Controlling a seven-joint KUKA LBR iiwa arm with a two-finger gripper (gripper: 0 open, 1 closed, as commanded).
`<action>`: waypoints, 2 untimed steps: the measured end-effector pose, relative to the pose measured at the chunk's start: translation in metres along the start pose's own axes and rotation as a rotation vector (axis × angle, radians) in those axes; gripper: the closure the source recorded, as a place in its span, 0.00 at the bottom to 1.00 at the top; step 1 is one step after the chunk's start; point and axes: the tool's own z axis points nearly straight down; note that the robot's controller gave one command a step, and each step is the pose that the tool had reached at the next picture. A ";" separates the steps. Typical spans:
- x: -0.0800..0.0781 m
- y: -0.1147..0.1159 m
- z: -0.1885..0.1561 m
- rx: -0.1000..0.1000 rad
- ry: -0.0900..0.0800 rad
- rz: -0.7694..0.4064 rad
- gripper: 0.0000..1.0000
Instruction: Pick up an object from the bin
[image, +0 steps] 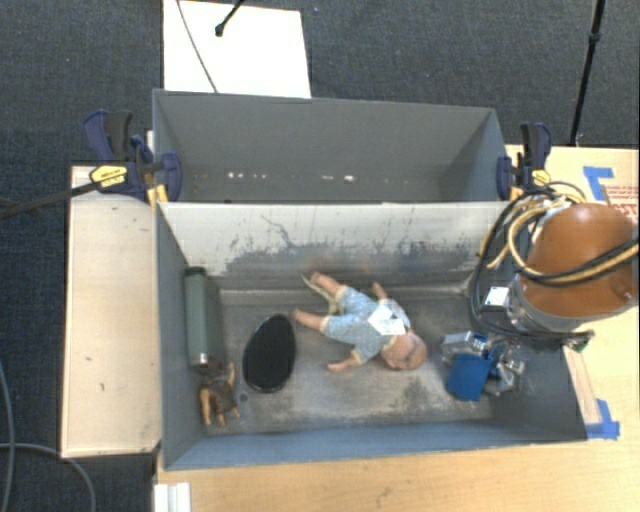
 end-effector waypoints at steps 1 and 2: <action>0.000 0.001 -0.003 0.001 0.001 -0.002 1.00; -0.001 0.001 -0.012 0.010 0.001 -0.005 1.00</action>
Offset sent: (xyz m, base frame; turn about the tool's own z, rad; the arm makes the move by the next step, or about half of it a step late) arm 0.0000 -0.0001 0.0327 -0.0001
